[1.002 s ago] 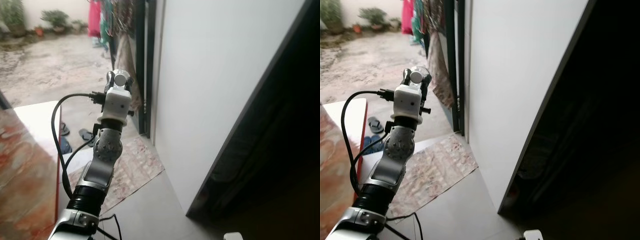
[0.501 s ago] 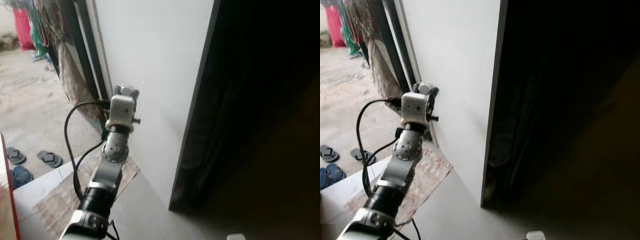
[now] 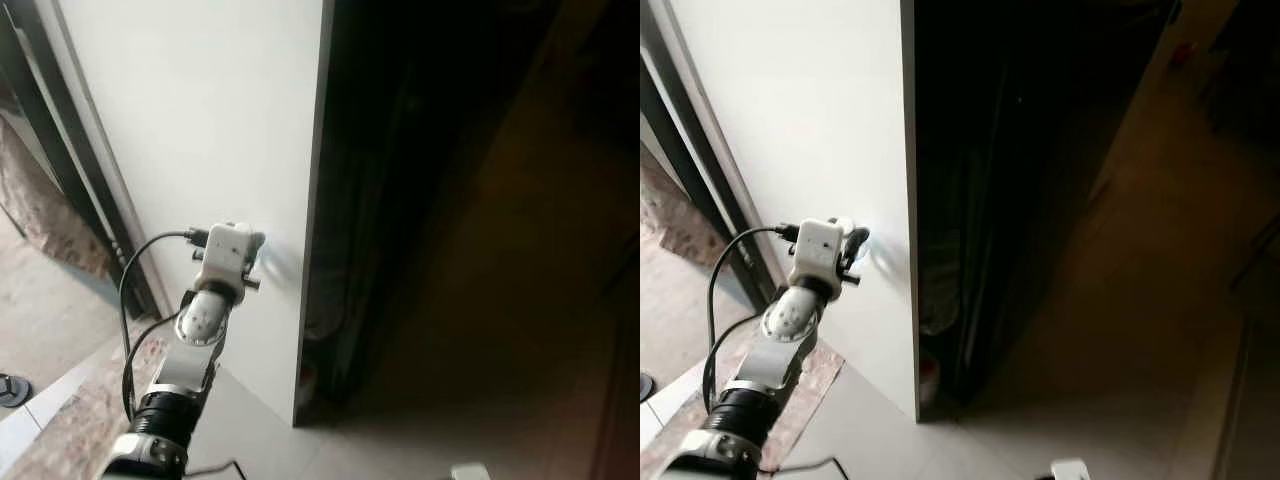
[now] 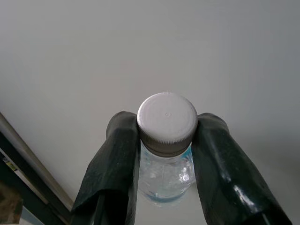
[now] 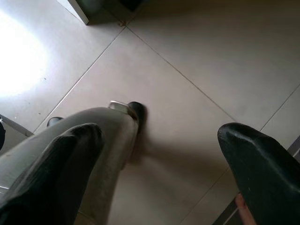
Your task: Restocking fridge
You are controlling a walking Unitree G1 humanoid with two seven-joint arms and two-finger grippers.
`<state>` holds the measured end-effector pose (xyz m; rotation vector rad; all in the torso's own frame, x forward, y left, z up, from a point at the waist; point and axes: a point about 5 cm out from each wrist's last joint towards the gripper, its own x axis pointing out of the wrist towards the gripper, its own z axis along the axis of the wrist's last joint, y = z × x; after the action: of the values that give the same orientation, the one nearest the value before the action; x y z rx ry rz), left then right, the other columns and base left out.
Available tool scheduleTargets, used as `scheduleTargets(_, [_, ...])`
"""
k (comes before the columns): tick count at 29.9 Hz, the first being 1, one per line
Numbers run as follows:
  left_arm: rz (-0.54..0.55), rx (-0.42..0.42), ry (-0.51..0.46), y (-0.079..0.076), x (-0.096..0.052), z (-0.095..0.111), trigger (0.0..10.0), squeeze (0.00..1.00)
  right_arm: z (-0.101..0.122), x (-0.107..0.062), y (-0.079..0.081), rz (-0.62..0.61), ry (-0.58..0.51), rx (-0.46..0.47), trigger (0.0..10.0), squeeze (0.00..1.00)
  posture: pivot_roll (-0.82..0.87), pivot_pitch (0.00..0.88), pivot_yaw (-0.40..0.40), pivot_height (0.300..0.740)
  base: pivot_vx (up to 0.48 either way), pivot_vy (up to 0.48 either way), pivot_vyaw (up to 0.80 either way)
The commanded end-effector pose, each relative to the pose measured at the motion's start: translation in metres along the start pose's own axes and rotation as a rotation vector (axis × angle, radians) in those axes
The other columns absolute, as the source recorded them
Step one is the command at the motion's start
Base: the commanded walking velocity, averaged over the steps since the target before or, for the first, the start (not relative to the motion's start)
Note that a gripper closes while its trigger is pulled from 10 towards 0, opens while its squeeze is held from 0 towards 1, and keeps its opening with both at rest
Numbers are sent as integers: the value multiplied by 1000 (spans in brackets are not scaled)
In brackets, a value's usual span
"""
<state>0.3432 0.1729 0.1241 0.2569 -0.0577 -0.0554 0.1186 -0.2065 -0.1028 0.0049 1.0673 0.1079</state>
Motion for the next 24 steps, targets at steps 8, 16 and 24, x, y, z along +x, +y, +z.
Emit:
scheduleTargets(8, [84, 66, 238, 24, -10, -47, 10000, 0, -2, -1, -3, -11, 4, 7, 10000, 0, 36, 0, -3, 740, 0, 0, -798])
scheduleTargets(16, [165, 59, 562, 42, -48, -109, 10000, 0, -2, -1, -2, -16, -2, 20, 10000, 0, 40, 0, -2, 740, 0, 0, -494])
scheduleTargets(24, [154, 33, 723, 52, -82, -140, 10000, 0, -2, -1, -3, -13, 4, -1, 10000, 0, 46, 0, -5, 740, 0, 0, 0])
